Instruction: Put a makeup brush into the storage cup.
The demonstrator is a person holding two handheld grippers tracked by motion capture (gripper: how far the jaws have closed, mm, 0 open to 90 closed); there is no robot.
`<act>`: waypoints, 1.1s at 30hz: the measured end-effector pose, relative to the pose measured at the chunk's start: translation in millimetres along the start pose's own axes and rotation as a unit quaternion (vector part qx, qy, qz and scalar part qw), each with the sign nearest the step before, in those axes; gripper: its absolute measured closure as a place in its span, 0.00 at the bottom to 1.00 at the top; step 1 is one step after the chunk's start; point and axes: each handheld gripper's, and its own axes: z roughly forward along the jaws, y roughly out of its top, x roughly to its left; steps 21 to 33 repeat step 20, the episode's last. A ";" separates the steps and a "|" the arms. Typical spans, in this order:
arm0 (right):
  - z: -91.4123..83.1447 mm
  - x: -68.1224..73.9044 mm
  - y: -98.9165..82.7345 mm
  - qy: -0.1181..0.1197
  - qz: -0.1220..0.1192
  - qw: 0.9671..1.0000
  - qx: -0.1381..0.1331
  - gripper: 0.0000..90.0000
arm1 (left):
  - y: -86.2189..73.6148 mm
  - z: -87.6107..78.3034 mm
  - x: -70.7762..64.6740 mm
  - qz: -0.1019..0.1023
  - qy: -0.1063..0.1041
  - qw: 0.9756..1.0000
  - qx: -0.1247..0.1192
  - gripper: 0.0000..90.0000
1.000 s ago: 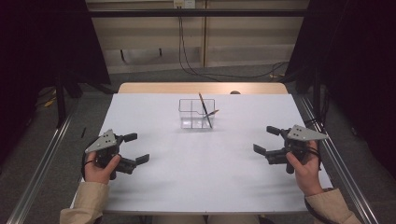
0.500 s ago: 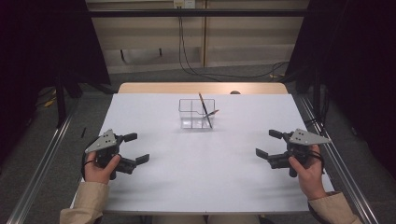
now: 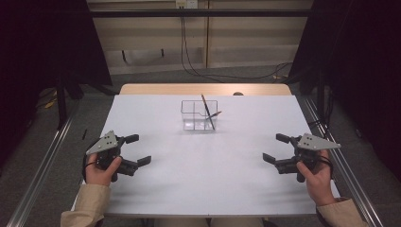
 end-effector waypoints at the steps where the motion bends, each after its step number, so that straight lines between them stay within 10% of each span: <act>1: -0.9 0.0 -0.4 -0.001 -0.001 1.000 0.002 0.08 | 0.0 0.2 -0.4 -0.002 -0.001 1.000 0.001 0.01; 33: -7.5 0.7 -5.7 -0.002 -0.004 1.000 0.006 0.08 | 0.9 1.4 -0.4 0.002 -0.001 1.000 -0.001 0.01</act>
